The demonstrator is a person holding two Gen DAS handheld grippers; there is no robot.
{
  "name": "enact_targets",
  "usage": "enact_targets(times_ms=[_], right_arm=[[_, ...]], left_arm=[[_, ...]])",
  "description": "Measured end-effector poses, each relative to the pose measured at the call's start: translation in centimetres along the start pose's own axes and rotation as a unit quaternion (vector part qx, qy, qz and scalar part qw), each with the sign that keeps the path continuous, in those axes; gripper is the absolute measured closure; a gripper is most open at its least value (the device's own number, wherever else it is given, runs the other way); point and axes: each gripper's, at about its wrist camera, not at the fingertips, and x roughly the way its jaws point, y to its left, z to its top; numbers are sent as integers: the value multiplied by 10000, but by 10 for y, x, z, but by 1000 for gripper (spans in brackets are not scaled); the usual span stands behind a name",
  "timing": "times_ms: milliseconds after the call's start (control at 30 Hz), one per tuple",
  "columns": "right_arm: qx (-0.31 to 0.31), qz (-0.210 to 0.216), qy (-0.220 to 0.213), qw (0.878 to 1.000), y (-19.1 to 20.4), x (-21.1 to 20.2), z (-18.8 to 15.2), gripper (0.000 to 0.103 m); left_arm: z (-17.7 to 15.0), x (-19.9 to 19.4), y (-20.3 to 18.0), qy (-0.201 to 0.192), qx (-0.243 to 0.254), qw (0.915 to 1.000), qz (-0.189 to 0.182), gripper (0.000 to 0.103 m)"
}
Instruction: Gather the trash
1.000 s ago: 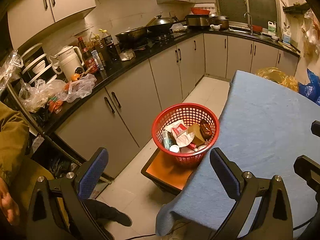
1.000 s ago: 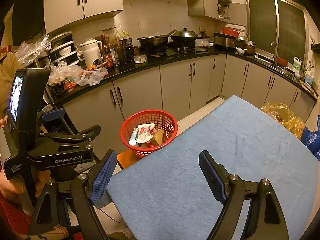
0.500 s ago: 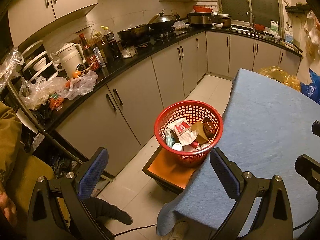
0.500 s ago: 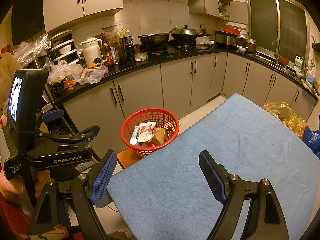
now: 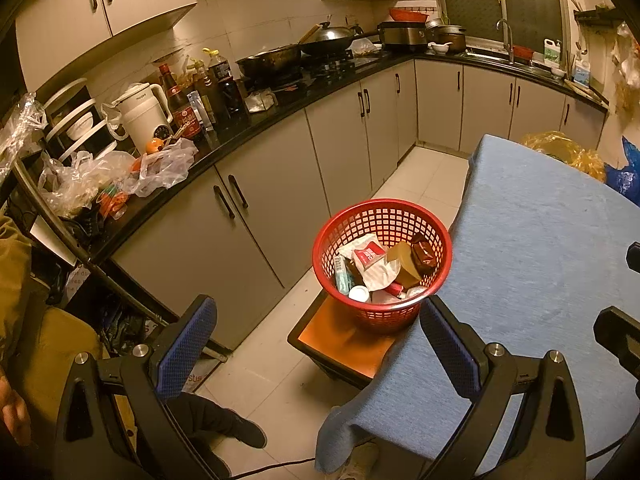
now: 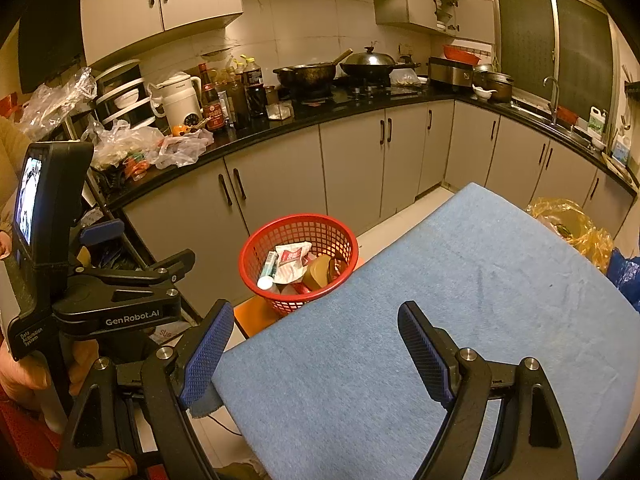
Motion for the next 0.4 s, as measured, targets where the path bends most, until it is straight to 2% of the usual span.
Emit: enact_targets(times_ms=[233, 400], right_arm=[[219, -62, 59, 9997, -10, 3, -6, 16], [753, -336, 157, 9965, -38, 0, -22, 16]], left_arm=[[0, 12, -1, 186, 89, 9996, -179, 2], [-3, 22, -16, 265, 188, 9985, -440, 2]])
